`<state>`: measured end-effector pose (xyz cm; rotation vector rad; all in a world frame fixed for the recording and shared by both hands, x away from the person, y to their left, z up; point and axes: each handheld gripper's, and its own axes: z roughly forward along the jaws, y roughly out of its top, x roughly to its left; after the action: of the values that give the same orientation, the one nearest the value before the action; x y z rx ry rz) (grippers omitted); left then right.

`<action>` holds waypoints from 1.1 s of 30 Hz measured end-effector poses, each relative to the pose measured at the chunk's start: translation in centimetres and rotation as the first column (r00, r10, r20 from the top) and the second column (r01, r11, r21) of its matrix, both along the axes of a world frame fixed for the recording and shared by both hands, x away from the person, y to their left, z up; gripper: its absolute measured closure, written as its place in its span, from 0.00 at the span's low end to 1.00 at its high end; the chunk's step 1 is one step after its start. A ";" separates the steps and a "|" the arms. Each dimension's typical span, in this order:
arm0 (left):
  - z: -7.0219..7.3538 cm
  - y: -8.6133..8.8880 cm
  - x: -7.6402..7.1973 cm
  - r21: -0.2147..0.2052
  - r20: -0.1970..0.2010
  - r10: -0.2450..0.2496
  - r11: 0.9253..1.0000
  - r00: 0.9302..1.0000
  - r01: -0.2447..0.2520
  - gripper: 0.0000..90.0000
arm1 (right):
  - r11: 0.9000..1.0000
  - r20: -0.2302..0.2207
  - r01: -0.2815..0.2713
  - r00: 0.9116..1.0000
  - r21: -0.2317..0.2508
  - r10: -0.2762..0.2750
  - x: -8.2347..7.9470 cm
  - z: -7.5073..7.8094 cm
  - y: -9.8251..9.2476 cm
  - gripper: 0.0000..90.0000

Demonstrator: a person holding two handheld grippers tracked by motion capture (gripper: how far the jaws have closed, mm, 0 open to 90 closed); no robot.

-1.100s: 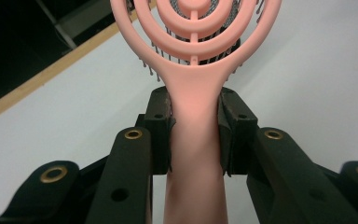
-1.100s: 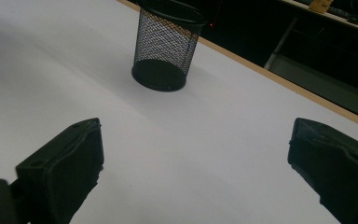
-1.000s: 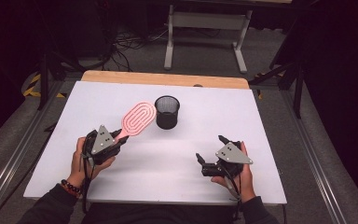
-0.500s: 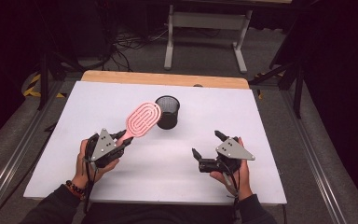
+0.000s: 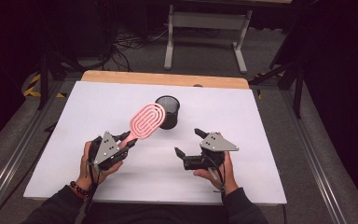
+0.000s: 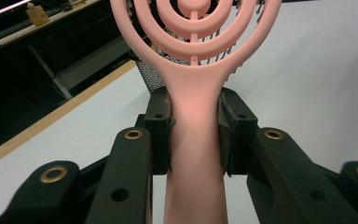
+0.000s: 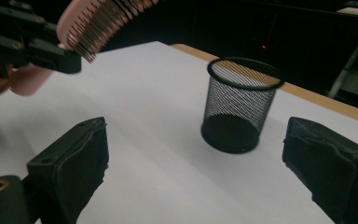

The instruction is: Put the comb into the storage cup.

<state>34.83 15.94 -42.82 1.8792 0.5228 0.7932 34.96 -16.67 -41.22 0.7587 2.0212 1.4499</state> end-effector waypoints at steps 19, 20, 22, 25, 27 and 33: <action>-1.0 -3.1 -0.7 0.037 0.023 -0.061 0.997 0.998 0.060 0.77 | 0.988 -0.032 -0.101 0.994 0.119 0.106 0.7 1.2 3.2 0.05; -1.1 -3.2 -0.8 0.040 0.026 -0.065 0.997 0.998 0.064 0.77 | 0.987 -0.034 -0.104 0.994 0.126 0.109 0.7 1.3 3.3 0.05; -1.2 -3.4 -0.8 0.033 0.023 -0.073 0.997 0.997 0.072 0.77 | 0.983 -0.044 -0.114 0.992 0.143 0.121 0.8 1.3 3.4 0.05; -1.3 -3.8 -0.8 0.036 0.028 -0.075 0.997 0.997 0.074 0.77 | 0.982 -0.048 -0.117 0.991 0.151 0.125 0.8 1.4 3.5 0.05; -1.5 -4.0 -0.9 0.039 0.035 -0.077 0.996 0.996 0.075 0.77 | 0.981 -0.053 -0.117 0.991 0.158 0.127 0.9 1.5 3.5 0.05; -1.8 -4.7 -1.0 0.042 0.043 -0.081 0.996 0.996 0.079 0.77 | 0.975 -0.073 -0.126 0.987 0.185 0.141 1.2 1.5 3.5 0.06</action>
<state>33.83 11.25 -44.58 1.9025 0.4036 0.7964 36.12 -13.17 -39.68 0.7835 2.0593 1.7227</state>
